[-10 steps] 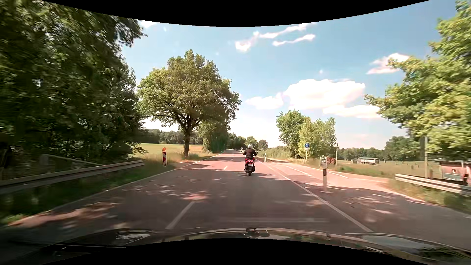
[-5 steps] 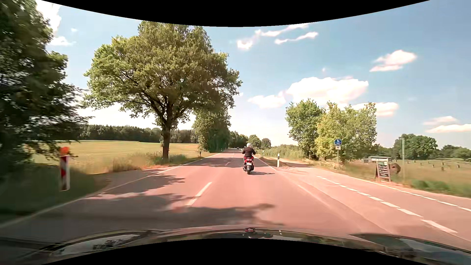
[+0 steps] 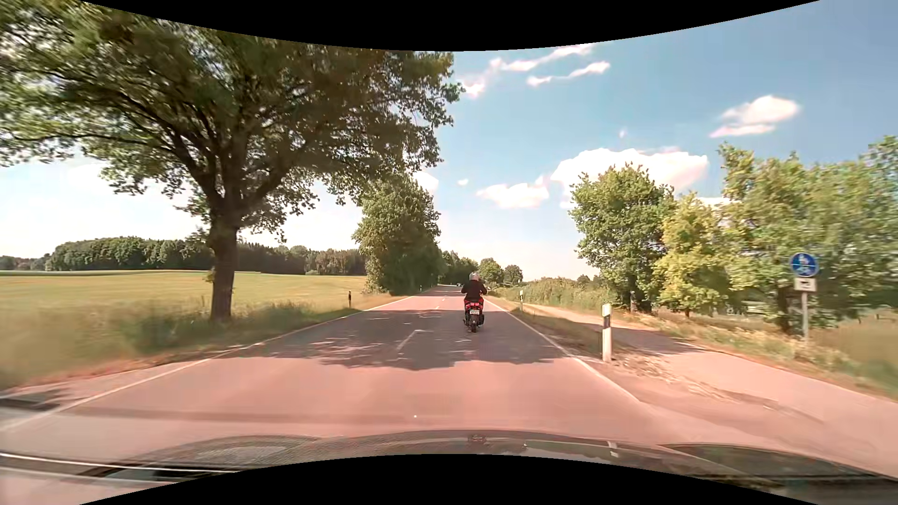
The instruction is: Follow the waypoints while adhering to traffic rules and regulations
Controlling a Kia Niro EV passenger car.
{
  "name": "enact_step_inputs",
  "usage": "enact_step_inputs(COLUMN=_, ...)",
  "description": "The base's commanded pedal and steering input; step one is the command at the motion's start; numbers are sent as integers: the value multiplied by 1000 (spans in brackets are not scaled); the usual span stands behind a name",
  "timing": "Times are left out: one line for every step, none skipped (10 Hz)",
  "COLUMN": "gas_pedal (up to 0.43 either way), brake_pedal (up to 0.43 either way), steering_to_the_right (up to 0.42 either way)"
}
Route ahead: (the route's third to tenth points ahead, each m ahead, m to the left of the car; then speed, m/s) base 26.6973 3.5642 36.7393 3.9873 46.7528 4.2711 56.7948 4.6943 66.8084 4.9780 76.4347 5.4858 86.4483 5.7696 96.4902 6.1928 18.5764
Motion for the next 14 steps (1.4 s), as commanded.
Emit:
enact_step_inputs(gas_pedal=209, brake_pedal=6, steering_to_the_right=-6)
enact_step_inputs(gas_pedal=209, brake_pedal=12, steering_to_the_right=-5)
enact_step_inputs(gas_pedal=209, brake_pedal=12, steering_to_the_right=-6)
enact_step_inputs(gas_pedal=220, brake_pedal=12, steering_to_the_right=-5)
enact_step_inputs(gas_pedal=220, brake_pedal=12, steering_to_the_right=-6)
enact_step_inputs(gas_pedal=220, brake_pedal=6, steering_to_the_right=-6)
enact_step_inputs(gas_pedal=220, brake_pedal=6, steering_to_the_right=-5)
enact_step_inputs(gas_pedal=220, brake_pedal=12, steering_to_the_right=-5)
enact_step_inputs(gas_pedal=220, brake_pedal=12, steering_to_the_right=-5)
enact_step_inputs(gas_pedal=220, brake_pedal=12, steering_to_the_right=-6)
enact_step_inputs(gas_pedal=220, brake_pedal=12, steering_to_the_right=-6)
enact_step_inputs(gas_pedal=197, brake_pedal=12, steering_to_the_right=-6)
enact_step_inputs(gas_pedal=177, brake_pedal=12, steering_to_the_right=-6)
enact_step_inputs(gas_pedal=177, brake_pedal=12, steering_to_the_right=-5)
